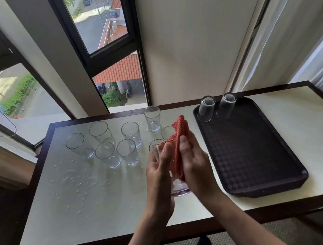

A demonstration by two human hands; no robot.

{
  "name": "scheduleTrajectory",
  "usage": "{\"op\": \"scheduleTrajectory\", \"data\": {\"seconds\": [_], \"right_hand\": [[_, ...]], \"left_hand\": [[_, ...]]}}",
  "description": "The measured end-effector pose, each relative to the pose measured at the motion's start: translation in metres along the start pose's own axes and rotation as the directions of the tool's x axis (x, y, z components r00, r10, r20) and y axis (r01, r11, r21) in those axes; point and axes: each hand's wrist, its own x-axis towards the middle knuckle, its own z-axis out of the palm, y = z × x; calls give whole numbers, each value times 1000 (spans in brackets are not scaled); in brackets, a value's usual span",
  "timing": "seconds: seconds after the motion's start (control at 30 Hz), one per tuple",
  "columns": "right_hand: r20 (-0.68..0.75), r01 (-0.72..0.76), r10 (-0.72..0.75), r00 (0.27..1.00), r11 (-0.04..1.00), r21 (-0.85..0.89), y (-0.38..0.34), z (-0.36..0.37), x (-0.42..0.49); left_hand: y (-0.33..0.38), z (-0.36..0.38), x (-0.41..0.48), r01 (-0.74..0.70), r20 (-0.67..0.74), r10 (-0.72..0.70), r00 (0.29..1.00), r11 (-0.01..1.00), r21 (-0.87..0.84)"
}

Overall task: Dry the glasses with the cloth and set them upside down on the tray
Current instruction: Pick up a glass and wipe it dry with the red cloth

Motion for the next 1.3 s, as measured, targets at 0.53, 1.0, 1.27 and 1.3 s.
{"op": "scheduleTrajectory", "data": {"seconds": [0.53,1.0,1.27,1.3], "right_hand": [[-5,299,-311,950,919,-257,0,8,-39],[31,130,-131,991,991,7,9,3,-42],[27,-83,80,996,987,135,8,-3,-8],[29,-51,48,998,992,114,4,-2,-13]], "left_hand": [[0,-8,-1,58,71,-55,996,998,-36],[1,-3,5,37,-7,-37,999,997,-68],[-3,0,3,88,-15,-88,996,996,12],[-2,0,4,83,-11,-83,996,997,-5]]}}
